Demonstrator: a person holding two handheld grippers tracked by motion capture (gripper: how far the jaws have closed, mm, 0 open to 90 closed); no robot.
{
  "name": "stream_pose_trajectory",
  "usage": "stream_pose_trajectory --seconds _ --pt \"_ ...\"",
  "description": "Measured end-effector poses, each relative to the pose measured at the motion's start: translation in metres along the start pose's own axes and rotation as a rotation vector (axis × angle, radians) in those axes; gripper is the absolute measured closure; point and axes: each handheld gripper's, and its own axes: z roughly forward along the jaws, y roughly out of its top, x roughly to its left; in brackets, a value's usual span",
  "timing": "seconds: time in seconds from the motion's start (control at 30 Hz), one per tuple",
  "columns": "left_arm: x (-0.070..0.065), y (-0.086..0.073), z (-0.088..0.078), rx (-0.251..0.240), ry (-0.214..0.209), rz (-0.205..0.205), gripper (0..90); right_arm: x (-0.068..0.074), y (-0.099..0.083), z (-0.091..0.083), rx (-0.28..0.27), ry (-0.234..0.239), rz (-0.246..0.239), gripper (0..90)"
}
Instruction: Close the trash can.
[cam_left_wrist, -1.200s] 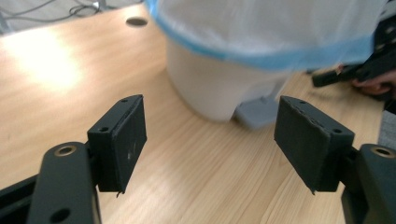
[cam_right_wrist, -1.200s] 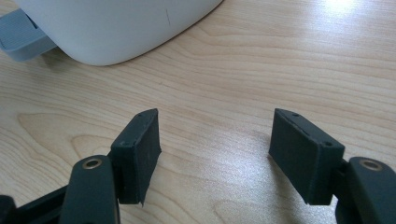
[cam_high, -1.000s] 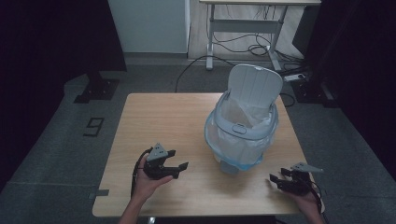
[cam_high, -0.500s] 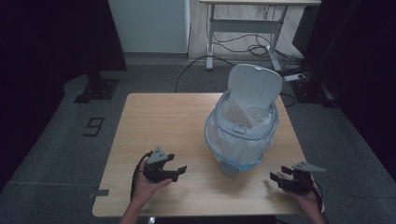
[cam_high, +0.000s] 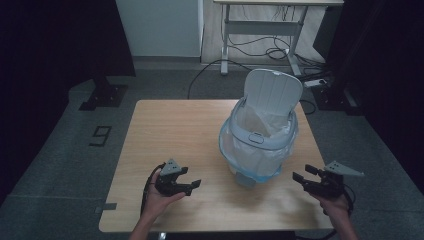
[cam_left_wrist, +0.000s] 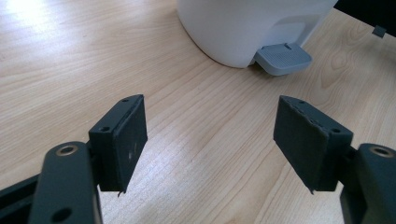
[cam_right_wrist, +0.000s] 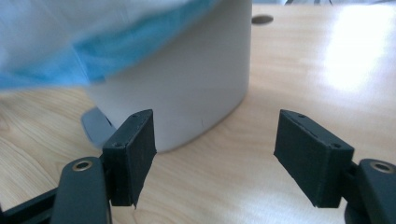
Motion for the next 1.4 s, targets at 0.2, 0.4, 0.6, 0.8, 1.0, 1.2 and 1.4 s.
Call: stream_pose_trajectory --seconds 0.2,0.4,0.6,0.8,1.0,1.2,1.4 --pt "0.001 -0.001 -0.001 -0.005 -0.013 -0.017 26.0 0.000 0.038 -0.013 -0.065 0.019 0.008 28.3" --pt "0.002 -0.001 -0.002 -0.007 -0.015 -0.020 25.9 0.002 0.069 -0.019 -0.105 0.033 0.002 28.3" --pt "0.003 -0.003 -0.002 -0.007 -0.016 -0.025 26.0 0.004 0.094 -0.018 -0.127 0.036 -0.007 28.3" --pt "0.003 -0.004 -0.001 -0.003 -0.021 -0.031 25.9 0.003 0.106 -0.018 -0.141 0.046 -0.003 28.3" --pt "0.002 -0.005 0.001 0.002 -0.023 -0.032 25.9 0.005 0.124 -0.015 -0.148 0.049 -0.020 28.2" --pt "0.004 -0.006 0.001 0.007 -0.019 -0.036 25.9 0.005 0.142 -0.006 -0.146 0.048 -0.029 28.2" --pt "0.006 -0.006 0.000 0.004 -0.023 -0.050 25.8 0.003 0.160 0.004 -0.141 0.046 -0.031 27.9"
